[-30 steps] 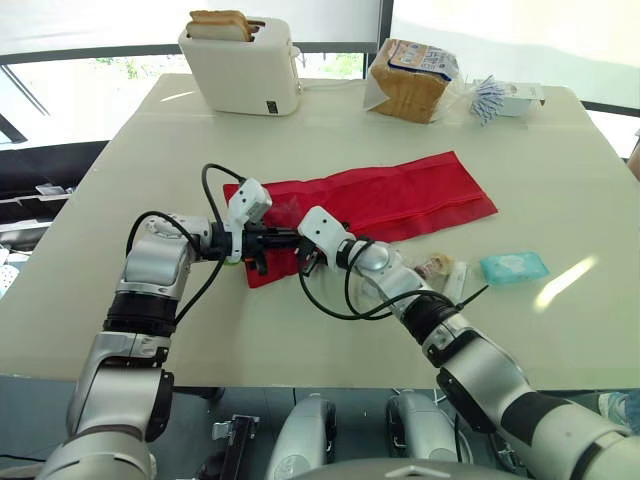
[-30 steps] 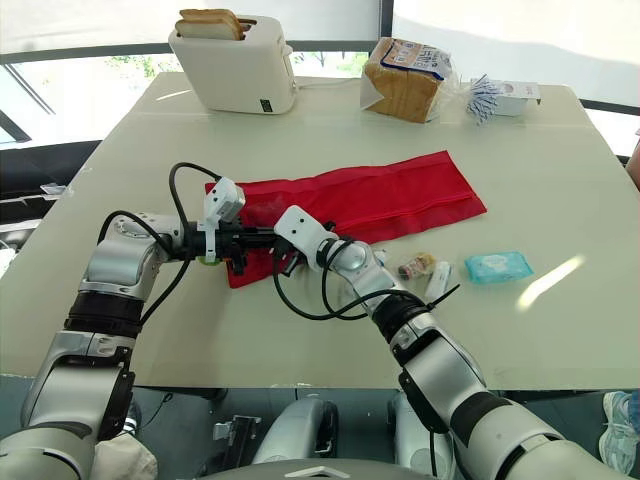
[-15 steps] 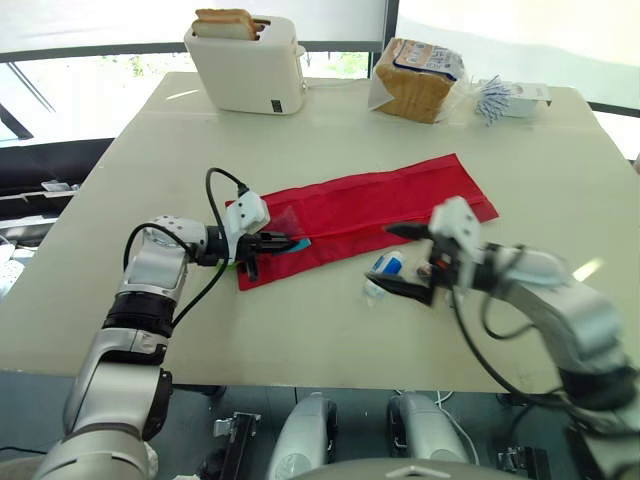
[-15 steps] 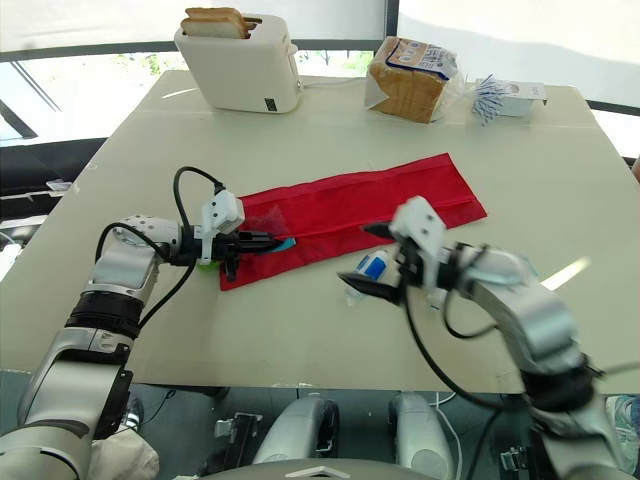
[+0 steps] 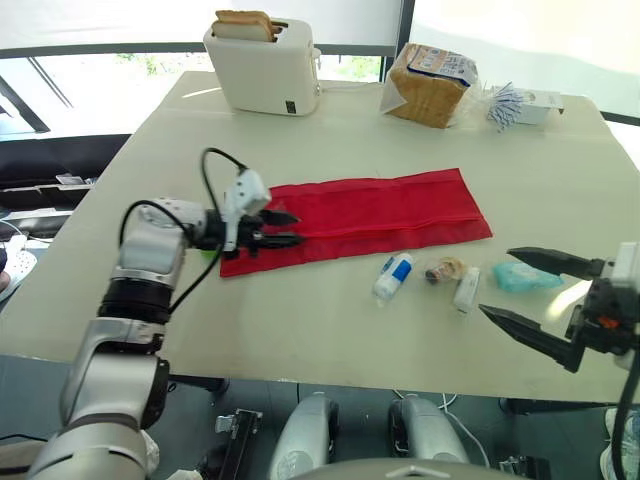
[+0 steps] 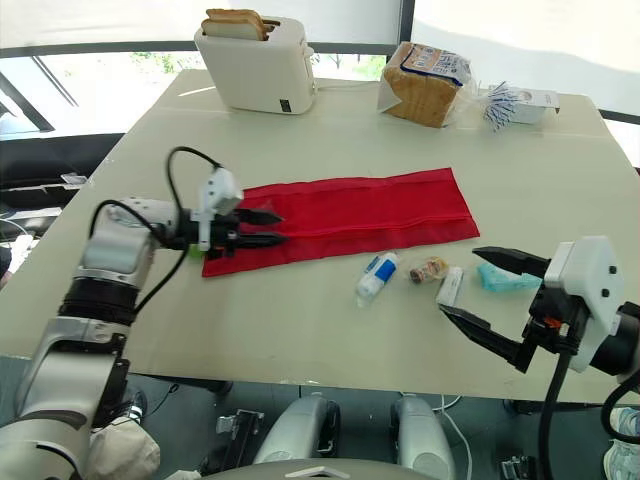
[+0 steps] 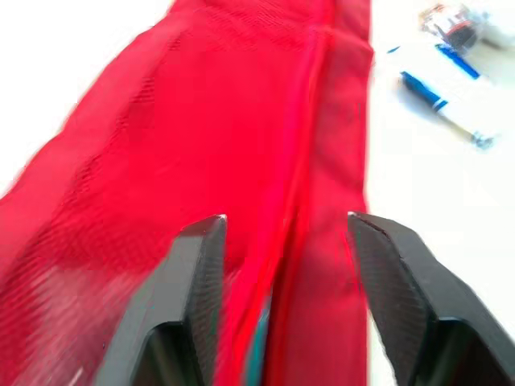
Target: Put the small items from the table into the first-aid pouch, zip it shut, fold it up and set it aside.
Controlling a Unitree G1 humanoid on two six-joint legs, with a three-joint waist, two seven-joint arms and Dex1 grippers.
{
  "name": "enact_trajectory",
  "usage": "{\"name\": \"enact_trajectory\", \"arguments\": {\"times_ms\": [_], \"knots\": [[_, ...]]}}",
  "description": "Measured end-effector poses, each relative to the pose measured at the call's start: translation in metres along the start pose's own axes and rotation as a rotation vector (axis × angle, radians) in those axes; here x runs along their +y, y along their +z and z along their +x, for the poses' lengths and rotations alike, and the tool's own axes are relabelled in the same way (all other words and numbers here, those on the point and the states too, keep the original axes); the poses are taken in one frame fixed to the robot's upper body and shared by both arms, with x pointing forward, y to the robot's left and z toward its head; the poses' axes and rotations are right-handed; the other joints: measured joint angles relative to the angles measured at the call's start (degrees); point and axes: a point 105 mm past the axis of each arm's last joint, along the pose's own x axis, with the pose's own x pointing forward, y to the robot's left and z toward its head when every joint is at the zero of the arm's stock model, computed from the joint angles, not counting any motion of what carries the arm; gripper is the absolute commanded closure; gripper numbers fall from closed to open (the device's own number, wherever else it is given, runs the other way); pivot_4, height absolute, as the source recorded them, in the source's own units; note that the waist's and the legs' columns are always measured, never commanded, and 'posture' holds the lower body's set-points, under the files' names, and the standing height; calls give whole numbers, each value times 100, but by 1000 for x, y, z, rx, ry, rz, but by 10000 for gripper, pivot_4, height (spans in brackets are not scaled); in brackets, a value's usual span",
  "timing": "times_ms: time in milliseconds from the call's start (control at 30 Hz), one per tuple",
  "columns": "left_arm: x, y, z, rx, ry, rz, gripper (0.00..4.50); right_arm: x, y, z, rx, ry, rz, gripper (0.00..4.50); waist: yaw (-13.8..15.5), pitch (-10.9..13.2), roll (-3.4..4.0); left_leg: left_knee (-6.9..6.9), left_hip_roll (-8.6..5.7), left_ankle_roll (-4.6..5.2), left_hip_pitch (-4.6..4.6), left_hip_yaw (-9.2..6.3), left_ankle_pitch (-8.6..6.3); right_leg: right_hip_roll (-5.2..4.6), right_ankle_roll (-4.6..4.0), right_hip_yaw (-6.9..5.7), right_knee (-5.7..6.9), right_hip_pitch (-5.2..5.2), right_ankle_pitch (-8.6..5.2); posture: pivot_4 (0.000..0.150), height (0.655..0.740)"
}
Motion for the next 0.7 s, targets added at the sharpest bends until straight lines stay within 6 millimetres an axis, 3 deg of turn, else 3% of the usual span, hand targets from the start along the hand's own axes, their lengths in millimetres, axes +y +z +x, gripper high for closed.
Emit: {"name": "enact_trajectory", "arguments": {"times_ms": [33,67,167,400,500,567,600,700], "knots": [[-4,1,17,15,-7,5,20418,-3,4,-4,12,-4,-14,0,9,1,-2,0,-2,1,-1,0,0,0,0,0,0,0,0,1500,7400],[-4,1,18,16,-7,5,20418,-3,4,-4,13,-5,-15,0,11,2,-4,2,-1,1,-4,-4,-1,1,0,-2,-1,0,0,1500,7400],[3,12,46,50,62,67,20418,-8,13,-13,29,-15,-29,0,16,2,-6,2,-3,2,-4,-5,-1,1,0,-1,-1,0,0,1500,7400],[8,6,63,79,117,94,20418,-2,6,-15,65,-32,3,0,15,1,-6,2,-1,3,-5,-6,-2,1,0,-2,-1,0,0,1500,7400],[8,9,68,68,112,100,28014,0,6,-12,56,-41,-1,0,16,1,-6,4,-2,3,-5,-5,-2,0,0,-1,-1,1,0,1500,7400],[7,7,72,64,97,87,39309,4,5,-7,46,-30,5,0,14,1,-6,4,-2,3,-5,-5,-1,1,0,-2,-1,1,0,1500,7400],[6,7,72,62,94,87,42293,4,5,-7,46,-27,7,0,14,2,-6,4,-2,3,-5,-5,-1,1,0,-2,-1,0,0,1500,7400],[7,6,72,49,90,66,42293,6,1,0,55,-11,14,0,9,1,-6,4,-1,3,-3,-4,-1,1,0,-1,0,0,0,1500,7400]]}}
